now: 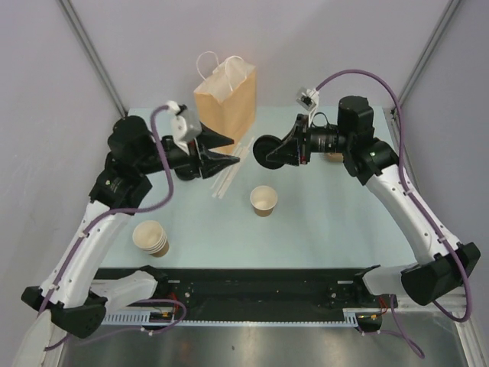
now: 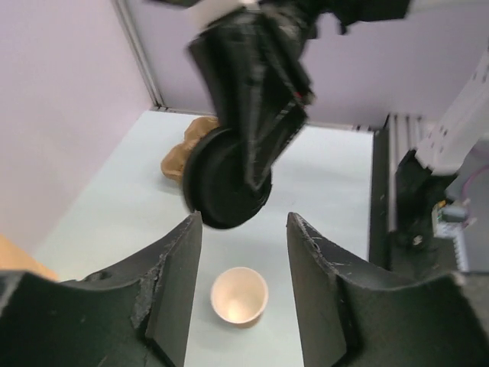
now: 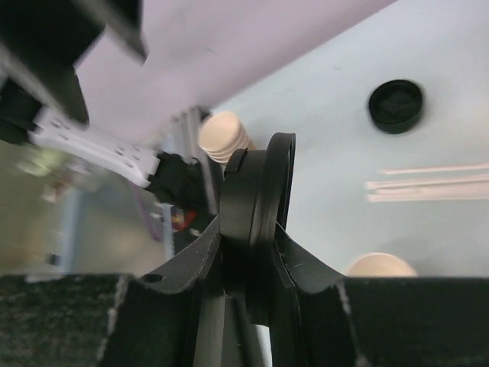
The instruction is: Pack the takeout coffee
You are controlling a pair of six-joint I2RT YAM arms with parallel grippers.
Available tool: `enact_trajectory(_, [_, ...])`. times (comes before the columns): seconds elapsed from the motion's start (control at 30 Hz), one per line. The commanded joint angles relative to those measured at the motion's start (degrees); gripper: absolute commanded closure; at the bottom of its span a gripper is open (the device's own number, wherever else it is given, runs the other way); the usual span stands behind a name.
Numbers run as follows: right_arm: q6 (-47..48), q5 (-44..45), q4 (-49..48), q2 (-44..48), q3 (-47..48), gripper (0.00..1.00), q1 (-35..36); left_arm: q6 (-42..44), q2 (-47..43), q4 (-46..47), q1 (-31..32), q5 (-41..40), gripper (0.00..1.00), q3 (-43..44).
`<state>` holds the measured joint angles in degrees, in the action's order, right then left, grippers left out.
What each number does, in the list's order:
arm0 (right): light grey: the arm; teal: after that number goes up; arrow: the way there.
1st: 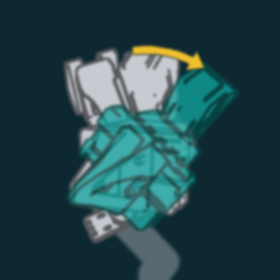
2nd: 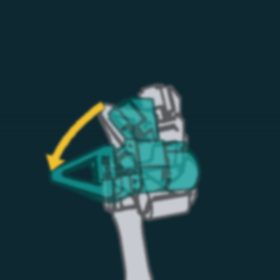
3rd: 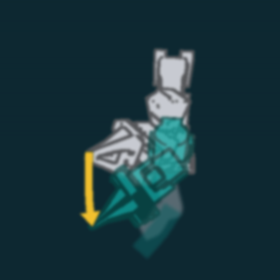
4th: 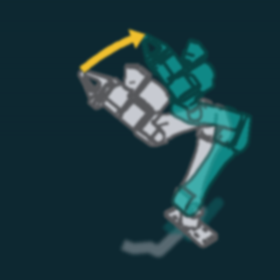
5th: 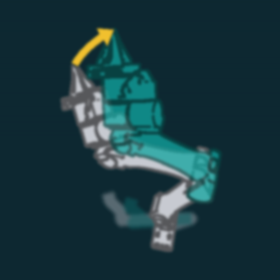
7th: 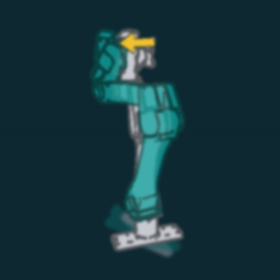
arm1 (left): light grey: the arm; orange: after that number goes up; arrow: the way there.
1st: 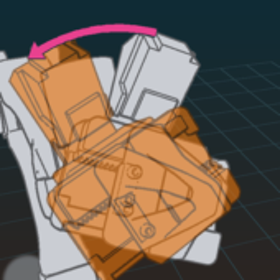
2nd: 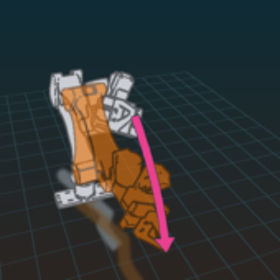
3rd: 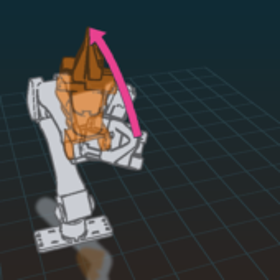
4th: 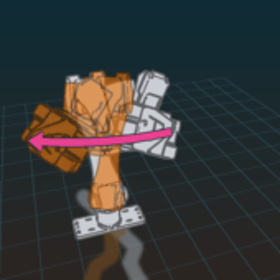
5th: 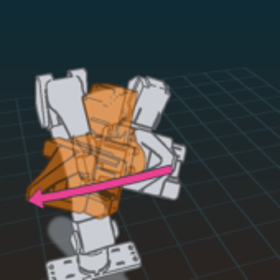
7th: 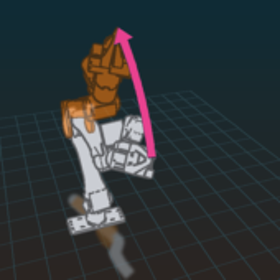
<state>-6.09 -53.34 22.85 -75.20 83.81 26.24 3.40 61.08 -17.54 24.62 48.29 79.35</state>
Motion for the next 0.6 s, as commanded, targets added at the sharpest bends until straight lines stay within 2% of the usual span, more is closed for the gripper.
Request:
enact_trajectory(0.0, [-29.4,-12.5,-20.7,-1.0,-4.4,0.79,-2.6,19.6,1.1,-5.7,8.4,-12.9,0.48,3.4])
enact_trajectory(0.07, [-33.5,-13.3,-24.2,-0.7,-5.8,0.79,-2.9,19.5,2.5,-6.4,9.4,-13.7,0.51,4.3])
enact_trajectory(0.23, [-33.9,-13.3,-24.6,0.1,-7.3,0.79,-1.9,19.4,3.6,-6.2,11.8,-16.4,0.55,4.2])
enact_trajectory(0.37, [-33.9,-13.0,-25.0,0.3,-8.1,0.79,-0.2,19.5,5.1,-8.3,13.4,-16.6,0.64,6.0])
enact_trajectory(0.57, [-33.1,-12.5,-24.4,0.3,-8.7,0.79,0.3,18.6,5.1,-8.2,13.9,-16.4,0.66,6.0])
